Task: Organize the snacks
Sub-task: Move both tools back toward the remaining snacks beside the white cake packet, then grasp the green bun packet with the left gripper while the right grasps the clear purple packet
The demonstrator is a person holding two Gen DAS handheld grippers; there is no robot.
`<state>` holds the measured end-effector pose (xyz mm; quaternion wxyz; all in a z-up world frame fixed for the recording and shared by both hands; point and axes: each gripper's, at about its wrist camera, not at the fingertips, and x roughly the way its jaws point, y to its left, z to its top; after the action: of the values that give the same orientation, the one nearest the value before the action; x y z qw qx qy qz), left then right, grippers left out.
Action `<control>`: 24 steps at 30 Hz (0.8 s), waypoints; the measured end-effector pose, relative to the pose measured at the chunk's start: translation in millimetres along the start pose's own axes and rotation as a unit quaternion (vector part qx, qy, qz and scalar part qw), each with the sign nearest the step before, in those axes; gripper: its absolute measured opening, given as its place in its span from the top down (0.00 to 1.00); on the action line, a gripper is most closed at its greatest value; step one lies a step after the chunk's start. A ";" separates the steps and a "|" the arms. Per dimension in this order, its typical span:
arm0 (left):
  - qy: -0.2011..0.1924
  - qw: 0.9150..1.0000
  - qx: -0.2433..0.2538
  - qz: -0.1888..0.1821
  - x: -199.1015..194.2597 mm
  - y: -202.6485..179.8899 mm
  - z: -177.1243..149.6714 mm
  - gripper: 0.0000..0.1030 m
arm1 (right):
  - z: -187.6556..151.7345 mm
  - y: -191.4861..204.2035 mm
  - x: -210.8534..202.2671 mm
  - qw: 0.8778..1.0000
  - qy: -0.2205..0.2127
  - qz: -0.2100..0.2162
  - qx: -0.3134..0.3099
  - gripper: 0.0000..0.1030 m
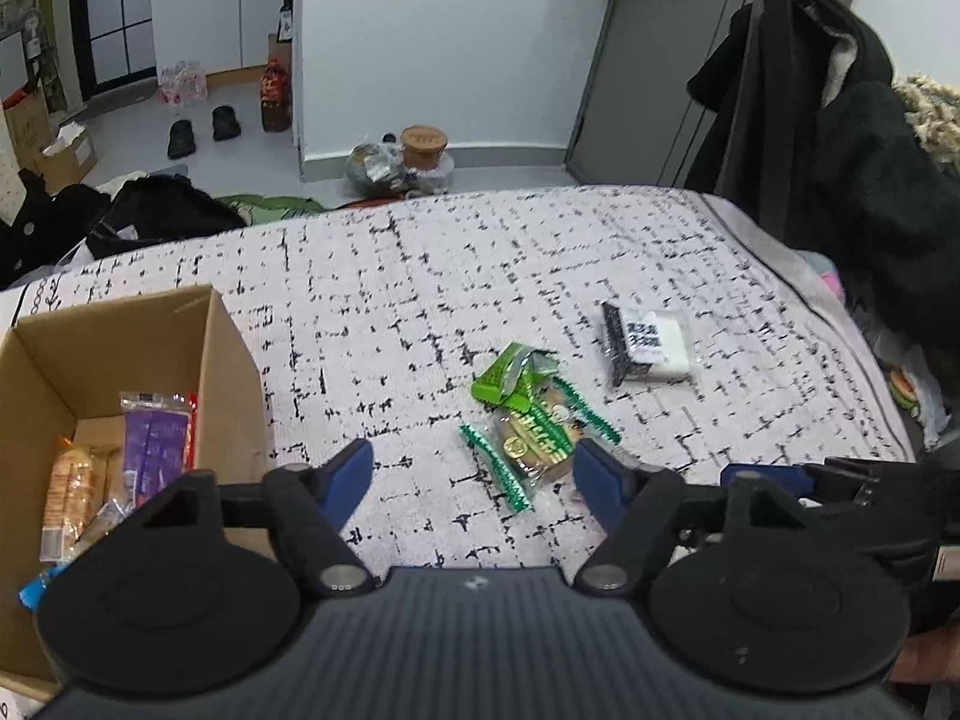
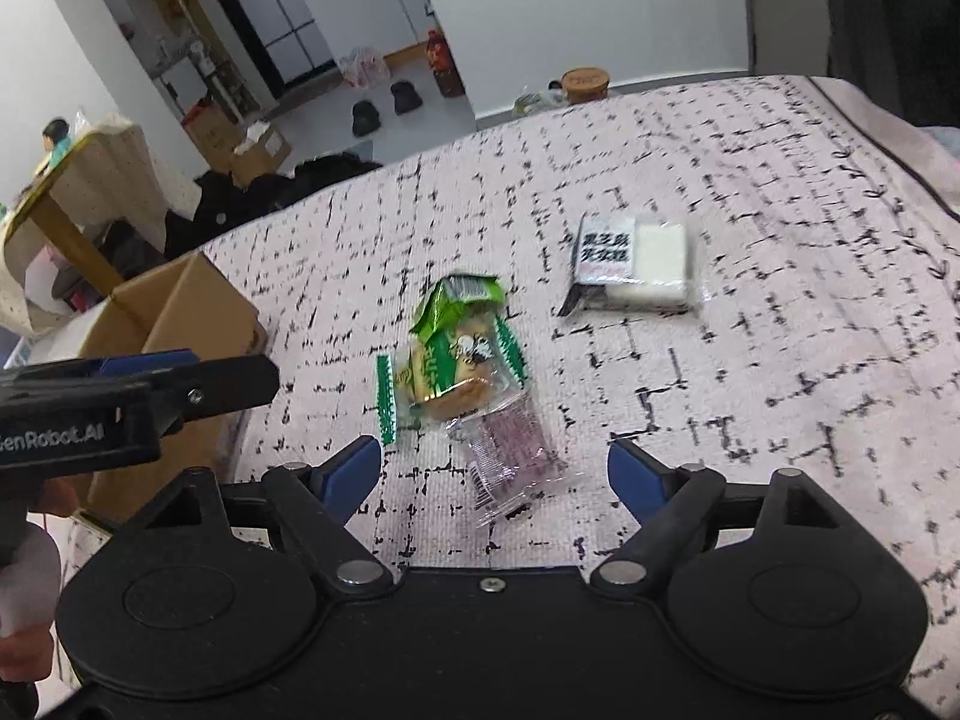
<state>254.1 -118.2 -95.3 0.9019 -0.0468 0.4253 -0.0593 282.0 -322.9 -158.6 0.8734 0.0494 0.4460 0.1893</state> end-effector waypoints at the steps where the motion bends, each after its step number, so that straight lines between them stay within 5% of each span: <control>1: 0.004 1.000 -0.003 0.001 3.3 0.5 0.0 0.34 | 0.2 0.5 3.6 1.000 0.003 0.000 -0.003 0.20; 8: 0.016 1.000 -0.004 0.009 20.5 -1.9 -0.1 0.36 | 0.7 -1.9 23.8 1.000 0.029 0.005 -0.006 0.26; 13: 0.025 1.000 -0.008 0.013 33.4 -3.3 0.3 0.36 | -2.5 -13.2 31.5 0.999 0.038 -0.009 0.003 0.54; 24: 0.034 0.999 -0.001 0.010 55.8 -15.8 4.0 0.36 | 0.1 -48.9 15.6 0.999 0.024 -0.013 0.033 0.63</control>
<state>291.4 -141.9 -133.1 0.8876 -0.0410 0.4560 -0.0514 304.3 -362.2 -182.9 0.8630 0.0674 0.4730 0.1643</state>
